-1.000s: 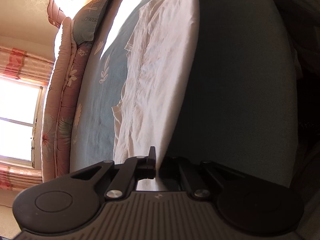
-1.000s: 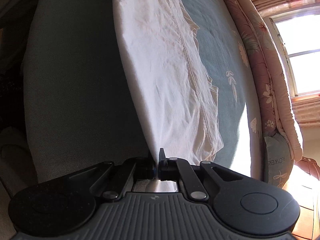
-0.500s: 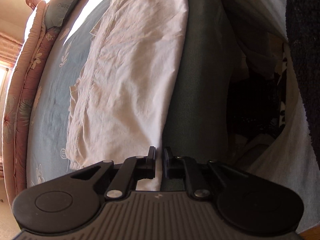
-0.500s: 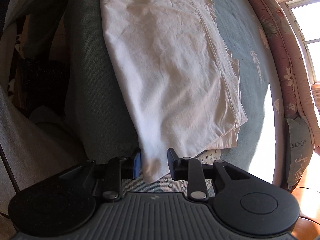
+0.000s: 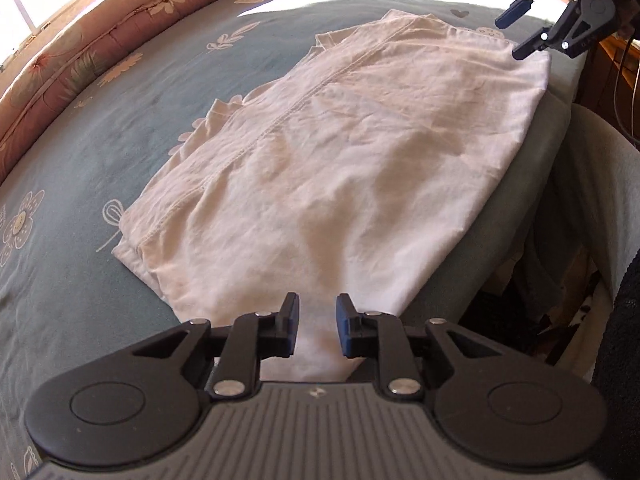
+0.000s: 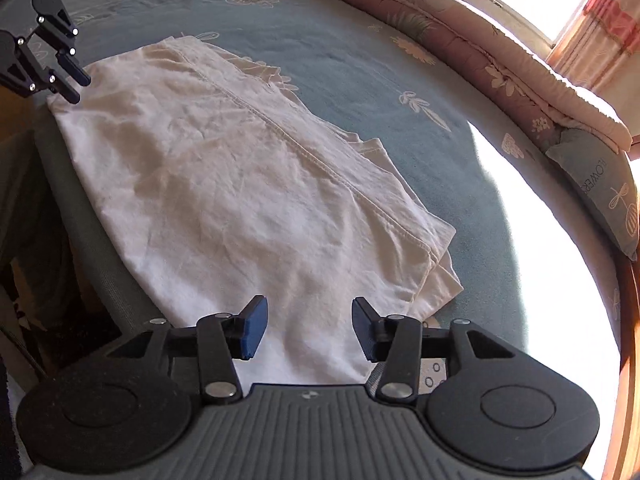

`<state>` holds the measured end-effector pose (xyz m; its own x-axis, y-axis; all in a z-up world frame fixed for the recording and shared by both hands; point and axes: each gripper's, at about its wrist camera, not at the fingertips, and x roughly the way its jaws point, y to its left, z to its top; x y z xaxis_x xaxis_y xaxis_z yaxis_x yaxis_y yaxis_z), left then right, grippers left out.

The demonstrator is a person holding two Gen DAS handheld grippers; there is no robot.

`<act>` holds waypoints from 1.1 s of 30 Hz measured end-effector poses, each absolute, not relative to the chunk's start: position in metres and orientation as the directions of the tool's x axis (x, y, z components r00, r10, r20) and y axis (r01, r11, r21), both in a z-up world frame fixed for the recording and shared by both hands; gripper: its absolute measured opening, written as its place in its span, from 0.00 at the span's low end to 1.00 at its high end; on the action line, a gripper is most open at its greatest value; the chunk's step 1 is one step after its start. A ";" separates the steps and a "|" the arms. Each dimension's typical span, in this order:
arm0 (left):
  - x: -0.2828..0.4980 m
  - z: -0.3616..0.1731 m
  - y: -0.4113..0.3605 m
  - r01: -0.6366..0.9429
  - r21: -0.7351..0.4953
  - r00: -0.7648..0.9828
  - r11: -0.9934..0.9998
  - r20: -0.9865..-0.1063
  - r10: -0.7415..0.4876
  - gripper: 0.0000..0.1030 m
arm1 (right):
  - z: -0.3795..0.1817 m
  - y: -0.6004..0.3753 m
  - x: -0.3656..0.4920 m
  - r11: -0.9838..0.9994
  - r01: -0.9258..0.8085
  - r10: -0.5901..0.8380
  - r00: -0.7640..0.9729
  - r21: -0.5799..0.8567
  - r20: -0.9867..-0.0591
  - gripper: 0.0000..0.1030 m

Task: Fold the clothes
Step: 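Open both grippers and lift them above the folded white shirt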

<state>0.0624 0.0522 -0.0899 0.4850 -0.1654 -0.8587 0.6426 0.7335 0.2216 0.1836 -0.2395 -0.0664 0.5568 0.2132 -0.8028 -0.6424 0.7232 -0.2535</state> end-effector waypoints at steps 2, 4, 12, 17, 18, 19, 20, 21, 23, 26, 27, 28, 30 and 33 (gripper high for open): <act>0.050 -0.096 0.058 0.632 0.226 0.486 0.741 -0.861 -0.152 0.22 | -0.082 -0.246 0.179 0.768 -0.612 0.220 0.526 -0.186 -0.822 0.51; 0.049 -0.093 0.064 0.616 0.213 0.470 0.759 -0.872 -0.137 0.26 | -0.099 -0.255 0.171 0.813 -0.568 0.214 0.499 -0.130 -0.840 0.53; 0.089 -0.058 0.059 0.550 0.167 0.551 0.818 -0.809 -0.205 0.46 | -0.071 -0.271 0.175 0.927 -0.374 0.228 0.618 -0.026 -0.753 0.61; 0.119 -0.062 0.044 0.504 0.101 0.569 0.858 -0.786 -0.241 0.47 | -0.075 -0.276 0.206 0.963 -0.269 0.164 0.670 -0.031 -0.724 0.27; 0.122 -0.064 0.043 0.498 0.087 0.567 0.863 -0.786 -0.248 0.49 | -0.076 -0.281 0.213 0.967 -0.253 0.163 0.670 -0.016 -0.724 0.18; 0.124 -0.066 0.042 0.490 0.071 0.559 0.869 -0.790 -0.251 0.53 | -0.078 -0.289 0.222 0.973 -0.229 0.159 0.678 -0.001 -0.717 0.18; 0.126 -0.070 0.041 0.482 0.041 0.539 0.875 -0.801 -0.260 0.60 | -0.079 -0.294 0.223 0.976 -0.215 0.162 0.685 0.015 -0.711 0.18; 0.127 -0.073 0.041 0.474 0.018 0.531 0.881 -0.804 -0.269 0.61 | -0.081 -0.302 0.227 0.980 -0.196 0.169 0.690 0.043 -0.703 0.18; 0.124 -0.078 0.042 0.450 -0.025 0.518 0.893 -0.807 -0.283 0.61 | -0.086 -0.315 0.239 0.979 -0.174 0.196 0.689 0.104 -0.697 0.19; 0.119 -0.083 0.042 0.414 -0.070 0.505 0.907 -0.812 -0.293 0.62 | -0.098 -0.324 0.254 0.971 -0.160 0.240 0.674 0.179 -0.698 0.21; 0.117 -0.083 0.043 0.401 -0.079 0.508 0.913 -0.810 -0.293 0.64 | -0.102 -0.324 0.257 0.967 -0.160 0.253 0.670 0.197 -0.698 0.22; 0.116 -0.083 0.044 0.387 -0.088 0.512 0.918 -0.808 -0.293 0.65 | -0.106 -0.325 0.259 0.964 -0.160 0.266 0.665 0.214 -0.698 0.22; 0.114 -0.082 0.047 0.361 -0.108 0.516 0.926 -0.804 -0.295 0.69 | -0.111 -0.323 0.260 0.959 -0.166 0.282 0.663 0.231 -0.694 0.17; 0.115 -0.080 0.051 0.341 -0.120 0.515 0.932 -0.806 -0.292 0.70 | -0.108 -0.317 0.250 0.951 -0.192 0.306 0.675 0.241 -0.671 0.06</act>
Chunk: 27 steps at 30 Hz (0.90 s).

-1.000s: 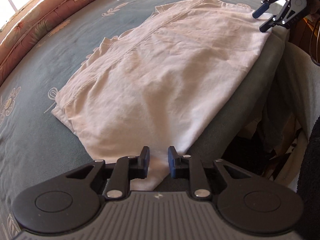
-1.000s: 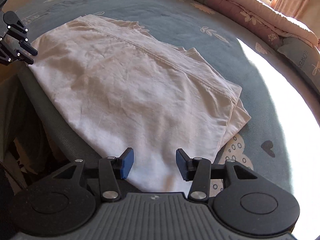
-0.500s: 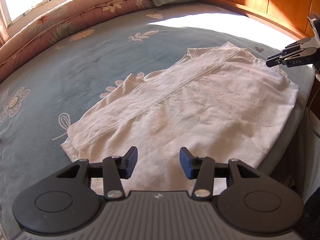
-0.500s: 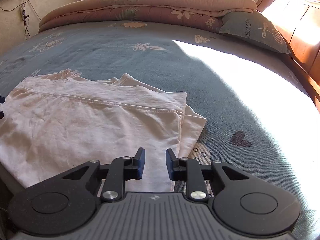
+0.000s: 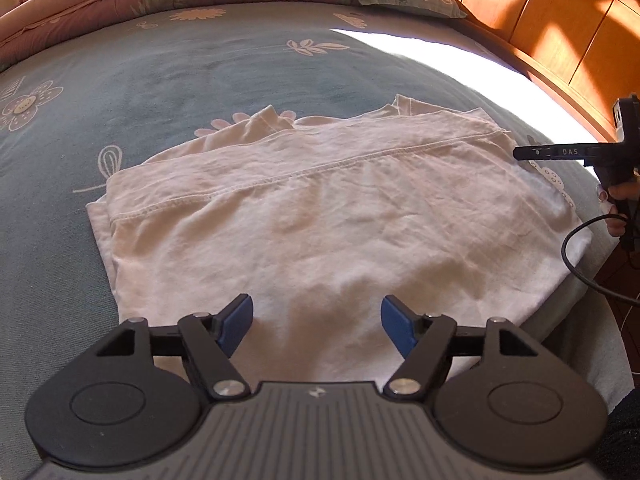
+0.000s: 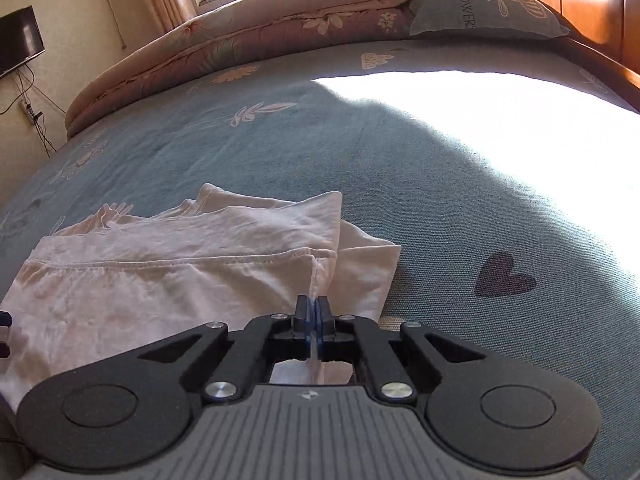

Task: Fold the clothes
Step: 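Open both grippers and lift them above the folded white shirt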

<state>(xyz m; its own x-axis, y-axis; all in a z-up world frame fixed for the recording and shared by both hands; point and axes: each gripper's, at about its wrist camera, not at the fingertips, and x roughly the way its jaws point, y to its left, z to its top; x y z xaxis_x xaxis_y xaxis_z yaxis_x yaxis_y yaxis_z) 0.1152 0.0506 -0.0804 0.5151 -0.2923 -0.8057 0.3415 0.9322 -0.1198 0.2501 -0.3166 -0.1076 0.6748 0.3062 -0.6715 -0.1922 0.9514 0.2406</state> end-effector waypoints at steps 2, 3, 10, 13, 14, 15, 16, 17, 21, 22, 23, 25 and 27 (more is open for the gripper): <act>0.117 -0.079 0.050 0.334 -0.104 0.518 0.937 -0.810 -0.274 0.70 | -0.103 -0.316 0.244 0.953 -0.191 0.302 0.688 0.237 -0.660 0.06; 0.118 -0.078 0.050 0.328 -0.101 0.522 0.939 -0.810 -0.269 0.70 | -0.100 -0.317 0.242 0.954 -0.184 0.297 0.696 0.238 -0.653 0.05; 0.124 -0.079 0.051 0.334 -0.110 0.517 0.936 -0.809 -0.280 0.70 | -0.104 -0.327 0.242 0.967 -0.135 0.248 0.693 0.217 -0.677 0.05; 0.125 -0.076 0.053 0.331 -0.103 0.524 0.938 -0.807 -0.273 0.70 | -0.116 -0.324 0.250 0.964 -0.129 0.257 0.671 0.232 -0.695 0.06; 0.124 -0.074 0.055 0.330 -0.111 0.531 0.937 -0.799 -0.282 0.70 | -0.113 -0.325 0.247 0.962 -0.128 0.263 0.681 0.243 -0.684 0.06; 0.125 -0.073 0.058 0.330 -0.124 0.532 0.936 -0.794 -0.293 0.70 | -0.110 -0.327 0.245 0.959 -0.127 0.269 0.690 0.253 -0.672 0.09; 0.126 -0.072 0.060 0.331 -0.138 0.533 0.934 -0.789 -0.305 0.70 | -0.107 -0.329 0.243 0.954 -0.131 0.282 0.696 0.269 -0.661 0.13; 0.128 -0.071 0.062 0.329 -0.143 0.536 0.933 -0.785 -0.310 0.70 | -0.105 -0.331 0.244 0.951 -0.134 0.289 0.702 0.278 -0.651 0.16; 0.140 -0.071 0.062 0.311 -0.127 0.546 0.942 -0.788 -0.286 0.70 | -0.104 -0.334 0.256 0.940 -0.132 0.313 0.705 0.316 -0.636 0.44; 0.142 -0.071 0.061 0.310 -0.132 0.548 0.941 -0.785 -0.290 0.70 | -0.107 -0.334 0.263 0.936 -0.127 0.319 0.699 0.328 -0.640 0.47; 0.144 -0.071 0.061 0.311 -0.143 0.547 0.940 -0.782 -0.299 0.70 | -0.109 -0.334 0.271 0.933 -0.121 0.324 0.692 0.339 -0.644 0.47; 0.146 -0.071 0.058 0.315 -0.151 0.545 0.937 -0.779 -0.309 0.71 | -0.113 -0.332 0.281 0.927 -0.117 0.334 0.688 0.355 -0.645 0.42; 0.147 -0.071 0.056 0.320 -0.143 0.550 0.937 -0.777 -0.307 0.71 | -0.114 -0.327 0.287 0.924 -0.119 0.340 0.691 0.363 -0.638 0.20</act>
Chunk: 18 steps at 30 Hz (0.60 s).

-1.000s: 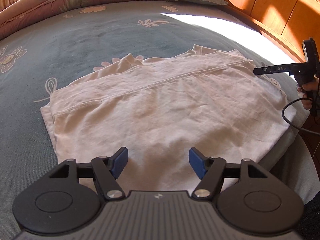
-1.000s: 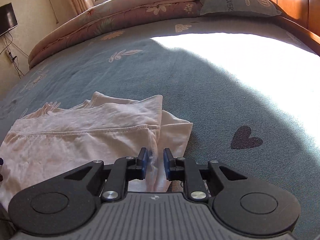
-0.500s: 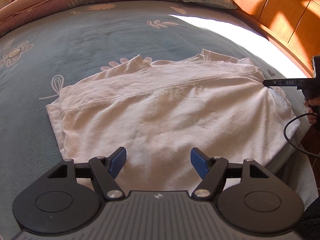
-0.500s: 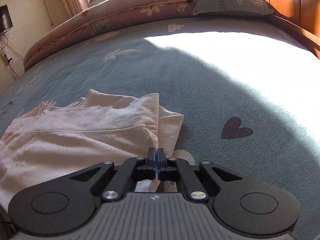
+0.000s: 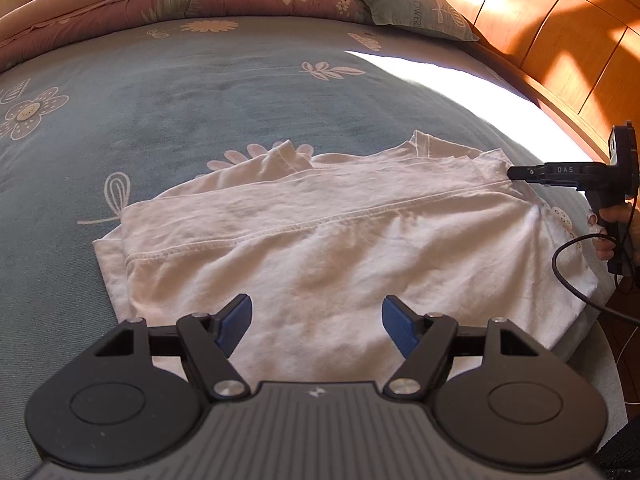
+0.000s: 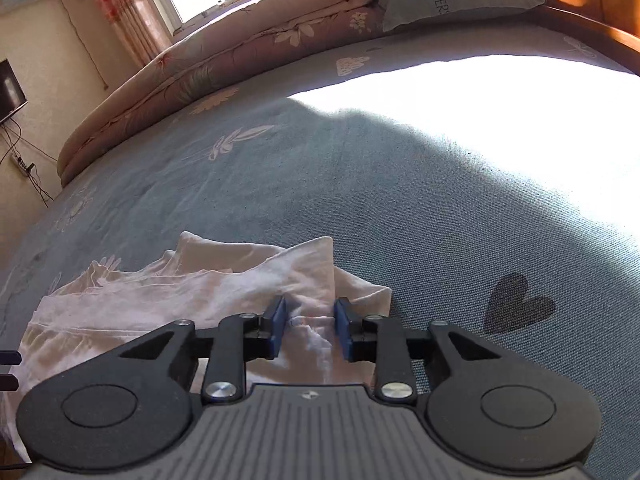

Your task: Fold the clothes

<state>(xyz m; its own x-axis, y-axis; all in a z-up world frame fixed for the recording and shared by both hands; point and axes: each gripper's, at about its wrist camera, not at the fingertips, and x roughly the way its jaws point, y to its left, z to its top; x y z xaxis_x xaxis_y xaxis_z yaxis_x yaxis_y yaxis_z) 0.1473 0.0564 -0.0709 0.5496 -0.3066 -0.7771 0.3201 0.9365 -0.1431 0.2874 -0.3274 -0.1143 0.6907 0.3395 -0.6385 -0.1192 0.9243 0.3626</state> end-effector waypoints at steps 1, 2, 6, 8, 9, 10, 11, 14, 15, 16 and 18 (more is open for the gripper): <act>0.148 -0.070 0.056 0.324 -0.137 0.553 0.936 -0.775 -0.305 0.71 | -0.109 -0.323 0.285 0.934 -0.122 0.319 0.706 0.336 -0.632 0.20; 0.148 -0.070 0.056 0.328 -0.137 0.558 0.935 -0.770 -0.309 0.71 | -0.102 -0.320 0.280 0.941 -0.134 0.307 0.729 0.312 -0.612 0.19; 0.161 -0.075 0.059 0.320 -0.149 0.567 0.936 -0.761 -0.315 0.71 | -0.099 -0.323 0.278 0.949 -0.102 0.271 0.751 0.300 -0.602 0.19; 0.171 -0.083 0.063 0.307 -0.144 0.573 0.941 -0.762 -0.304 0.71 | -0.110 -0.320 0.285 0.955 -0.085 0.255 0.723 0.283 -0.642 0.20; 0.176 -0.088 0.065 0.295 -0.150 0.567 0.944 -0.767 -0.299 0.71 | -0.112 -0.319 0.285 0.958 -0.083 0.248 0.724 0.276 -0.644 0.21; 0.181 -0.092 0.068 0.291 -0.161 0.561 0.943 -0.770 -0.304 0.71 | -0.113 -0.318 0.285 0.960 -0.081 0.241 0.725 0.268 -0.645 0.23; 0.185 -0.097 0.072 0.288 -0.173 0.555 0.942 -0.772 -0.311 0.71 | -0.111 -0.316 0.283 0.963 -0.073 0.228 0.728 0.258 -0.646 0.25; 0.197 -0.101 0.074 0.305 -0.152 0.572 0.940 -0.760 -0.309 0.71 | -0.096 -0.311 0.272 0.973 -0.076 0.200 0.756 0.219 -0.623 0.31; 0.202 -0.100 0.072 0.312 -0.143 0.575 0.939 -0.758 -0.307 0.71 | -0.091 -0.310 0.268 0.976 -0.082 0.193 0.763 0.204 -0.617 0.39; 0.207 -0.100 0.070 0.320 -0.134 0.579 0.938 -0.756 -0.305 0.71 | -0.086 -0.306 0.263 0.977 -0.093 0.194 0.768 0.193 -0.610 0.42; 0.217 -0.100 0.065 0.314 -0.063 0.611 0.947 -0.751 -0.253 0.70 | -0.080 -0.300 0.255 0.977 -0.118 0.203 0.772 0.178 -0.602 0.43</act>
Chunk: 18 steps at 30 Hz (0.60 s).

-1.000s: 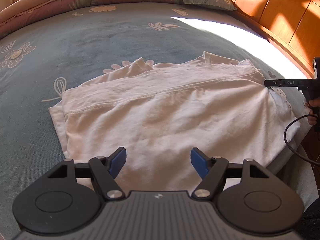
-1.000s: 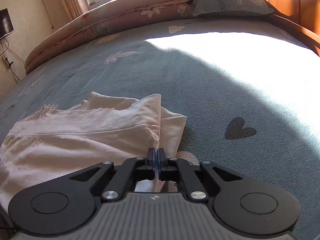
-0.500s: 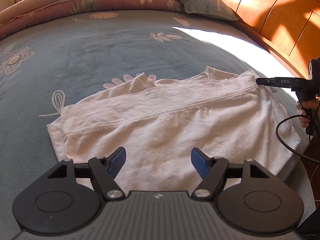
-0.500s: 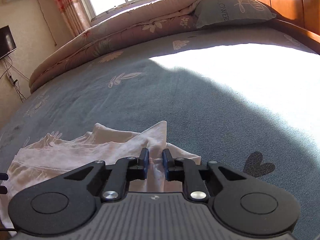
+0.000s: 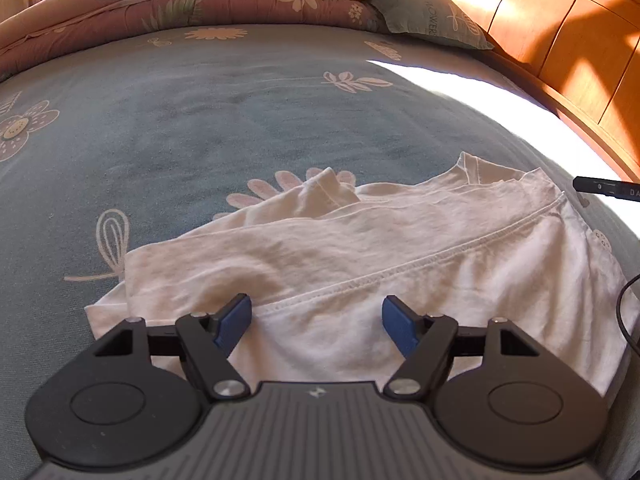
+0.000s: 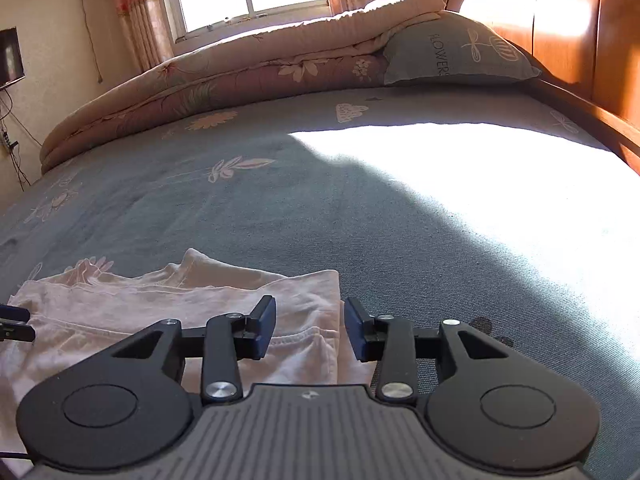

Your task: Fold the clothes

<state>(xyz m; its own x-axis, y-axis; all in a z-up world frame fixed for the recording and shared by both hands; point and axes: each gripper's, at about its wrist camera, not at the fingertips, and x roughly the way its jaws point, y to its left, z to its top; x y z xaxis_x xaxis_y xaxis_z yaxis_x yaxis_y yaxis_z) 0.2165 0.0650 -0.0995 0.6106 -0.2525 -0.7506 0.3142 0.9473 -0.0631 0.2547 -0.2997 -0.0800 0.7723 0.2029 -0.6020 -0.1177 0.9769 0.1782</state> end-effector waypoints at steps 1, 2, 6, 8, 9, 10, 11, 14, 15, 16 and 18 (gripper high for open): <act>0.222 -0.100 0.063 0.299 -0.037 0.614 0.954 -0.757 -0.222 0.69 | -0.078 -0.296 0.251 0.976 -0.131 0.211 0.772 0.174 -0.600 0.44; 0.226 -0.096 0.063 0.288 -0.051 0.614 0.956 -0.756 -0.226 0.68 | -0.077 -0.289 0.247 0.974 -0.153 0.225 0.765 0.169 -0.604 0.45; 0.209 -0.072 0.065 0.323 -0.112 0.633 0.940 -0.712 -0.303 0.70 | -0.078 -0.257 0.232 0.962 -0.247 0.261 0.729 0.112 -0.633 0.54; 0.188 -0.066 0.064 0.363 -0.111 0.619 0.925 -0.713 -0.328 0.72 | -0.085 -0.238 0.221 0.952 -0.298 0.268 0.709 0.067 -0.652 0.57; 0.178 -0.069 0.064 0.373 -0.113 0.604 0.921 -0.723 -0.334 0.72 | -0.088 -0.234 0.218 0.947 -0.314 0.275 0.695 0.063 -0.664 0.60; 0.167 -0.072 0.064 0.382 -0.116 0.588 0.917 -0.735 -0.338 0.72 | -0.093 -0.230 0.213 0.945 -0.323 0.274 0.682 0.057 -0.678 0.60; 0.156 -0.075 0.064 0.391 -0.119 0.572 0.913 -0.745 -0.342 0.73 | -0.098 -0.227 0.208 0.942 -0.332 0.274 0.668 0.052 -0.692 0.61; 0.128 -0.096 0.071 0.343 -0.115 0.523 0.932 -0.801 -0.291 0.73 | -0.109 -0.232 0.188 0.951 -0.307 0.245 0.658 0.043 -0.712 0.69; 0.117 -0.098 0.074 0.330 -0.115 0.531 0.937 -0.798 -0.285 0.73 | -0.109 -0.235 0.183 0.953 -0.298 0.242 0.654 0.050 -0.716 0.70; 0.105 -0.100 0.078 0.318 -0.115 0.542 0.941 -0.792 -0.280 0.73 | -0.109 -0.240 0.175 0.957 -0.286 0.233 0.654 0.050 -0.720 0.70; 0.092 -0.096 0.082 0.302 -0.142 0.509 0.943 -0.812 -0.285 0.76 | -0.107 -0.244 0.162 0.959 -0.280 0.215 0.649 0.034 -0.730 0.70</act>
<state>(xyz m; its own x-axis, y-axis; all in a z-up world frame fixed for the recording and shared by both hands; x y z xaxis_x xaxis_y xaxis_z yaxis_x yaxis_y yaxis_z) 0.0921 0.0821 -0.0964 0.5089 -0.2854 -0.8121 0.3020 0.9427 -0.1420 0.1625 -0.2438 -0.1073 0.6488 0.2153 -0.7298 -0.2805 0.9593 0.0337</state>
